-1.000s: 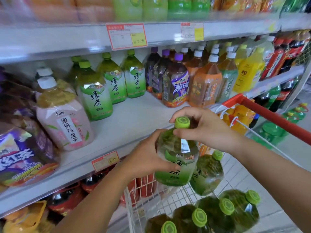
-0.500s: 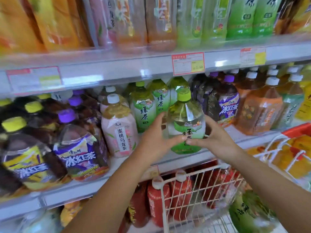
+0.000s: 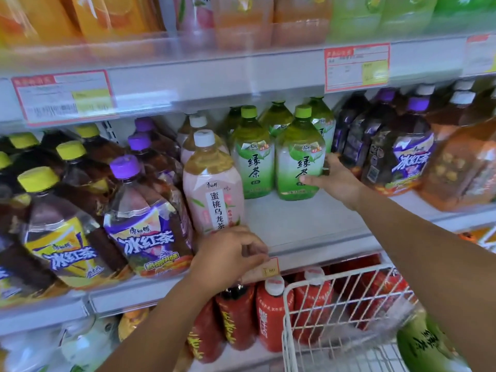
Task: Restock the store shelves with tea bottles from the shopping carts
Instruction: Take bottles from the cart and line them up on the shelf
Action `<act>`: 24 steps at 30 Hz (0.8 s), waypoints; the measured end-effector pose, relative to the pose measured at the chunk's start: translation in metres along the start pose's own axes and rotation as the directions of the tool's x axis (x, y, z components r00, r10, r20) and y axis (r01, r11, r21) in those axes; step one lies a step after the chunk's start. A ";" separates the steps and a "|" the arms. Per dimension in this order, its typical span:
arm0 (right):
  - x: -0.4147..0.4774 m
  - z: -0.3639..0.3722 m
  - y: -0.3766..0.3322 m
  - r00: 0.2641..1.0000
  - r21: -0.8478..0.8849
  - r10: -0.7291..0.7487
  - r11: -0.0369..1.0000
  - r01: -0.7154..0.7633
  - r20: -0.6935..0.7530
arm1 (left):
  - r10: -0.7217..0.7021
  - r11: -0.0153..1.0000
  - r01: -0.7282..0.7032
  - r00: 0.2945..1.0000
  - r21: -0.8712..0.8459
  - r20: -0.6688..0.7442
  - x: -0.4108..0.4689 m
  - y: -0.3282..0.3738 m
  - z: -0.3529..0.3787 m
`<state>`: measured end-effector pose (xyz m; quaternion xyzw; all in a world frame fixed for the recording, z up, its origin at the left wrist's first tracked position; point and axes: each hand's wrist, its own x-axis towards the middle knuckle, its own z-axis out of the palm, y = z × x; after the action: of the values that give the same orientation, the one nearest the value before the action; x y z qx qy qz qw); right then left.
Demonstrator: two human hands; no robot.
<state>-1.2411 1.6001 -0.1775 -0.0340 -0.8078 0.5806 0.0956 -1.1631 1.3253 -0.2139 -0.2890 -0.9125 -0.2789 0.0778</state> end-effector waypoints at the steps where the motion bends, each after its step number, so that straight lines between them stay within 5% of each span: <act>1: 0.003 0.002 -0.001 1.000 -0.009 -0.015 1.000 0.015 -0.023 | 0.002 1.000 -0.002 1.000 0.004 0.002 0.001 -0.001 0.001; 15: 0.017 0.014 0.003 1.000 -0.186 0.011 0.982 -0.014 -0.016 | -0.011 1.000 0.012 1.000 -0.023 0.011 0.002 -0.002 0.002; 21: -0.070 -0.020 -0.017 0.998 -0.179 -0.044 0.983 0.034 -0.053 | -0.070 0.994 0.070 0.998 -0.089 0.007 0.000 0.001 0.004; 24: -0.138 -0.068 -0.013 0.997 -0.215 -0.079 0.974 0.078 0.004 | 0.010 0.995 -0.022 0.993 -0.101 -0.118 0.000 0.010 0.008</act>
<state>-1.0919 1.6366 -0.1602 -0.0134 -0.8663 0.4857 0.1159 -1.1575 1.3365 -0.2159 -0.2829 -0.8885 -0.3413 0.1187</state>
